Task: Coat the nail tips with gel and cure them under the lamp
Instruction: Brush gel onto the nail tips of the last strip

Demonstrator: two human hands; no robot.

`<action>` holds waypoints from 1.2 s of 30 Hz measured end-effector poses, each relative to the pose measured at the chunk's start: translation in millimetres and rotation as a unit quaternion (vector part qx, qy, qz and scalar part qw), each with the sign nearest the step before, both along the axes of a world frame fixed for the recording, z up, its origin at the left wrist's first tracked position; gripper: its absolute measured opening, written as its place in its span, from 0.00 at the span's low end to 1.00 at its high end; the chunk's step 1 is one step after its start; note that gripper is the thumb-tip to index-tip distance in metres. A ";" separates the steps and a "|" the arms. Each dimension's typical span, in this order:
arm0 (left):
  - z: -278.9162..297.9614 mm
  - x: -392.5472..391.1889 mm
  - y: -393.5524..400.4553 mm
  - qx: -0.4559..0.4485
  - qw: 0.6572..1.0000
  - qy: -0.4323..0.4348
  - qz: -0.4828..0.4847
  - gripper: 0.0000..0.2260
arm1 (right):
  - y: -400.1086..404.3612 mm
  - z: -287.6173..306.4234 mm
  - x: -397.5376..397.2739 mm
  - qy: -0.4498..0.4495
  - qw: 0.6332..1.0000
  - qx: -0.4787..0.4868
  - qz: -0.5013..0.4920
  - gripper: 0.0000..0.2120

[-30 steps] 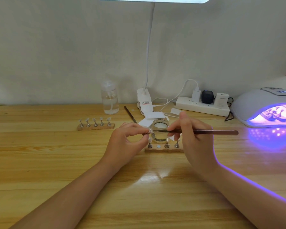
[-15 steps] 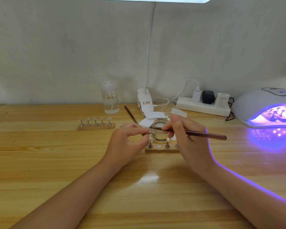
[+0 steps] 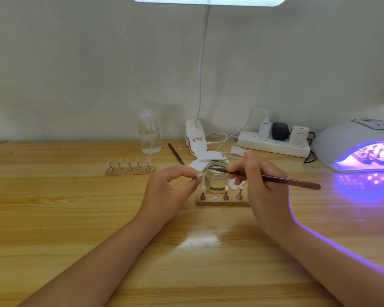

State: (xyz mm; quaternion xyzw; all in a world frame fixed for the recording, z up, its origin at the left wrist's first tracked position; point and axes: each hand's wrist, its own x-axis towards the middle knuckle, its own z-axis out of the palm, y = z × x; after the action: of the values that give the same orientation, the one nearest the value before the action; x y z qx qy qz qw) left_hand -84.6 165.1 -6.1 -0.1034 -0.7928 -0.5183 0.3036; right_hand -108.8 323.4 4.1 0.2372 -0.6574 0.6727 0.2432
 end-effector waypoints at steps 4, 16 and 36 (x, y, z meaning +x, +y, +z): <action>-1.0 -0.2 -0.8 -0.016 1.000 0.009 0.000 0.08 | -1.6 -1.6 0.2 0.040 0.998 0.050 -0.002 0.15; -4.2 -2.8 -2.9 -0.025 0.999 0.017 0.017 0.12 | -3.5 -1.2 4.1 0.019 0.999 0.028 0.013 0.18; -3.1 -2.4 -2.7 -0.021 1.000 0.000 0.021 0.12 | -6.4 -2.3 7.2 -0.037 0.998 -0.004 0.042 0.22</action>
State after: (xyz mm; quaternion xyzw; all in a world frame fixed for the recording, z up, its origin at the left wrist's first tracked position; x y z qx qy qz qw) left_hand -87.1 162.4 -9.2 -0.0930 -0.8055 -0.4952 0.3118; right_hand -101.7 316.9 1.8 0.2387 -0.6528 0.6932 0.1905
